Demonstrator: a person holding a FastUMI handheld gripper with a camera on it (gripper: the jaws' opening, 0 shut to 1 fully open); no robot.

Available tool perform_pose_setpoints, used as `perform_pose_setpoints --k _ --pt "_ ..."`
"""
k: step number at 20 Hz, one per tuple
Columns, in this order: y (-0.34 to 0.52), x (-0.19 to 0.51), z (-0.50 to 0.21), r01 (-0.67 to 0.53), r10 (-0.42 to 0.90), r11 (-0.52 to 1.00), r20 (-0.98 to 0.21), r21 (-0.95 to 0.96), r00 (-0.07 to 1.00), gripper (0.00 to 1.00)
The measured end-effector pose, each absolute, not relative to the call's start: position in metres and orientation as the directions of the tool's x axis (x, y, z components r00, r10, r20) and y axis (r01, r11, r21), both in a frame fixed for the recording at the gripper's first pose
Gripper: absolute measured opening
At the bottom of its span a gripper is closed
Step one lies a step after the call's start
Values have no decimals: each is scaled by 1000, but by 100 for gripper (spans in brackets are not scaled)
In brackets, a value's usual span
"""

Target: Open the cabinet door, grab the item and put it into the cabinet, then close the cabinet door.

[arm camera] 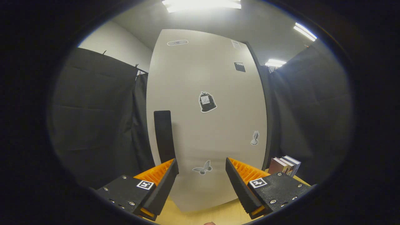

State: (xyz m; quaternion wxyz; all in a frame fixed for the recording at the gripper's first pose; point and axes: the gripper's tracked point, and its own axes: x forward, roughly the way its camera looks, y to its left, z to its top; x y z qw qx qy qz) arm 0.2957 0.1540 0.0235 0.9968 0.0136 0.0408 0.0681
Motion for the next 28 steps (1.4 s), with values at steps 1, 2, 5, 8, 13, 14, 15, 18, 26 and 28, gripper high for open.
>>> perform_pose_setpoints --k 1,2,5,8,13,14,15,18,26,28 --pt "151 286 26 -138 141 990 -75 36 987 95" --pt "148 276 29 -139 142 989 -69 39 988 94" --pt "135 239 37 -136 139 989 -53 50 989 95" --pt "121 201 44 -121 123 990 -13 69 992 94" --pt "117 165 29 -103 104 994 -12 25 995 95" --pt "115 158 24 -103 103 995 -21 17 994 94" --pt "113 152 18 -98 99 995 -30 12 995 94" --pt "105 136 2 -76 77 997 -47 28 996 95" --pt "103 117 -13 -85 89 995 -72 45 993 94" --pt "102 117 -13 -84 86 996 -65 42 994 94"
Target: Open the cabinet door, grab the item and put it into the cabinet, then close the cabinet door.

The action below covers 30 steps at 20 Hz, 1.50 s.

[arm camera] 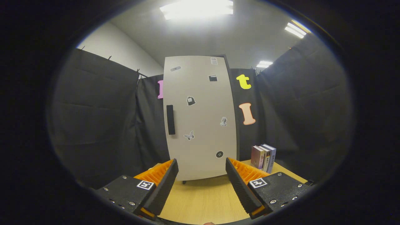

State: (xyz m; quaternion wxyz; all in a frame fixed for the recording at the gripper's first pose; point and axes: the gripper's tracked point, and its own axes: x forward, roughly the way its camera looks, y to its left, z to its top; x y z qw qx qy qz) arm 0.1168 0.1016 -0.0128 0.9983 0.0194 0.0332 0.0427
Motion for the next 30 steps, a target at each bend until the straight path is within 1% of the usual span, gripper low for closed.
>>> perform_pose_setpoints --k 12,24,30 --pt "110 121 -20 -101 104 994 -82 42 991 95" --pt "109 122 -26 -94 99 994 -100 57 990 95" --pt "108 120 -22 -93 98 994 -87 60 991 95"
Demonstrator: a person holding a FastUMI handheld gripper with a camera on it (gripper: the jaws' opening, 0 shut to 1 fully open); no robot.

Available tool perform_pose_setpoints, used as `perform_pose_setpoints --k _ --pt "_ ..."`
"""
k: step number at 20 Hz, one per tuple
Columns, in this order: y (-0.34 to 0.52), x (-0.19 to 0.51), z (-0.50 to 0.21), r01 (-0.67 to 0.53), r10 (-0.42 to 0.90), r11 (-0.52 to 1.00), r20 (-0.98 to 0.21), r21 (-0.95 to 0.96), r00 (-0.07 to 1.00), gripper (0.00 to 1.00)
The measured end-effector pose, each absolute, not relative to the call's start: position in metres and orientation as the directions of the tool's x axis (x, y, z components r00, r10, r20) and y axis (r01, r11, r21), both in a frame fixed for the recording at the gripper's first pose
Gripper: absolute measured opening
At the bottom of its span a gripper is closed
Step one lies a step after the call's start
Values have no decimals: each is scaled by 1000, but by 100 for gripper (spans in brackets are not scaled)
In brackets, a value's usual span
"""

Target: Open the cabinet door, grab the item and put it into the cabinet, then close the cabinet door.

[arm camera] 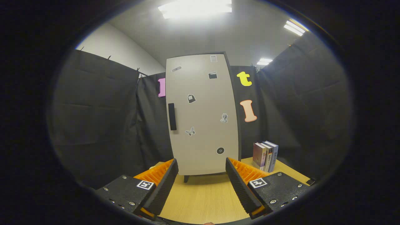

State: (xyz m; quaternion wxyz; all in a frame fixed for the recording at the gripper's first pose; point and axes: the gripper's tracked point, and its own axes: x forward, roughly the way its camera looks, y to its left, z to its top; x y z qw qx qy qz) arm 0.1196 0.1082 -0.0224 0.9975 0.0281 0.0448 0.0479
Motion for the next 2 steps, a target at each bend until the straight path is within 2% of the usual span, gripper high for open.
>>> perform_pose_setpoints --k 2 --pt "109 119 -23 -94 99 994 -90 59 991 94"
